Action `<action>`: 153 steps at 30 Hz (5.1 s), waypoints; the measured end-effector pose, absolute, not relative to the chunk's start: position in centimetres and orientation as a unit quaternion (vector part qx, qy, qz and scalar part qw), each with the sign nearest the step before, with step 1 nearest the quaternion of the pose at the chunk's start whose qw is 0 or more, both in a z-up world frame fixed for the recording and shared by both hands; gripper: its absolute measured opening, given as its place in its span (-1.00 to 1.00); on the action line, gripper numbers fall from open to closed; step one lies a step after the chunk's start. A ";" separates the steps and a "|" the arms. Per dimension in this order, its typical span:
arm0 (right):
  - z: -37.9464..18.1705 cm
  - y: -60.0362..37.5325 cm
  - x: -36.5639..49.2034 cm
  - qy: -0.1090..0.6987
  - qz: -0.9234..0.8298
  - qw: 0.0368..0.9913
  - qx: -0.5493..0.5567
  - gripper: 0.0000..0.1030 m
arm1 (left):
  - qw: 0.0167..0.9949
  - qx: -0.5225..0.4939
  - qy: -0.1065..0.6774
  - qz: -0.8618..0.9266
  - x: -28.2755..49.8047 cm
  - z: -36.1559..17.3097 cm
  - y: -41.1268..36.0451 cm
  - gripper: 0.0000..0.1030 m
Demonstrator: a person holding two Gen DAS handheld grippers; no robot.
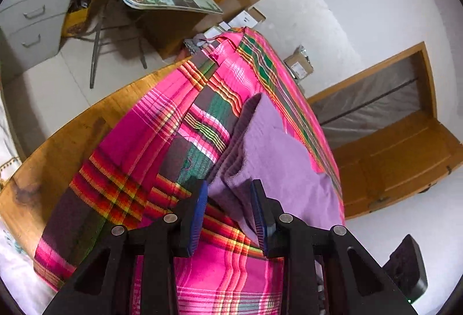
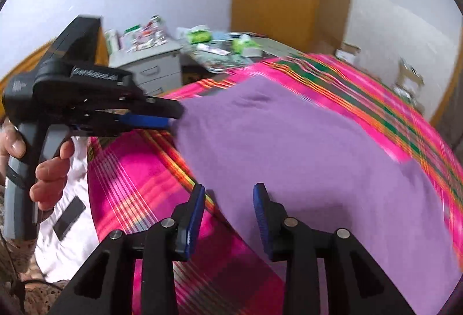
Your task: Fold clothes
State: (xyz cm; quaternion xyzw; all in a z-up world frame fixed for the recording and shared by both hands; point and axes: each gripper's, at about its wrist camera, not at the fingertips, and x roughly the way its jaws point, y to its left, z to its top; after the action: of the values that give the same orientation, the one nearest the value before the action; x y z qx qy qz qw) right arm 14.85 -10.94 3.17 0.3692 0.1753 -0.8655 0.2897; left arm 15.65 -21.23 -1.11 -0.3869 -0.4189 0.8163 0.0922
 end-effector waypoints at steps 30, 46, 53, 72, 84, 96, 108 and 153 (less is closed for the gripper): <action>3.8 -15.3 14.7 0.199 -0.893 0.276 0.295 -0.86 | 0.207 -0.466 -0.457 0.729 7.5 -1.0 -21.6 0.09; 4.2 -14.5 15.4 0.175 -0.896 0.291 0.287 -0.87 | 0.226 -0.483 -0.470 0.704 2.2 -1.8 -20.0 -0.62; 4.0 -15.8 15.2 0.185 -0.894 0.291 0.287 -0.87 | 0.223 -0.453 -0.462 0.729 2.4 -1.0 -21.1 -0.69; 3.7 -15.8 14.0 0.131 -0.879 0.312 0.334 -0.88 | 0.182 -0.435 -0.413 0.779 3.0 0.2 -22.4 -0.76; 7.2 -11.2 15.4 0.081 -0.912 0.297 0.272 -0.88 | 0.205 -0.410 -0.374 0.806 4.2 5.4 -18.3 -0.76; 10.1 -5.3 20.0 0.041 -0.941 0.251 0.224 -0.88 | 0.239 -0.405 -0.335 0.816 3.9 9.3 -11.6 -0.81; 11.1 0.2 19.9 0.003 -0.959 0.208 0.195 -0.88 | 0.272 -0.416 -0.294 0.816 3.0 10.8 -4.9 -0.87; 5.0 14.2 22.2 -0.110 -0.956 0.061 0.265 -0.87 | 0.361 -0.479 -0.233 0.765 2.2 7.5 11.4 -0.71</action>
State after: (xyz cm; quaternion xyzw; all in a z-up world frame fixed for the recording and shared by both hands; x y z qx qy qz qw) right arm 22.20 14.19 4.97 0.2651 -0.1105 -0.9559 0.0613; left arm 2.24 11.37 7.51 -0.4786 -0.2331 0.7655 0.3615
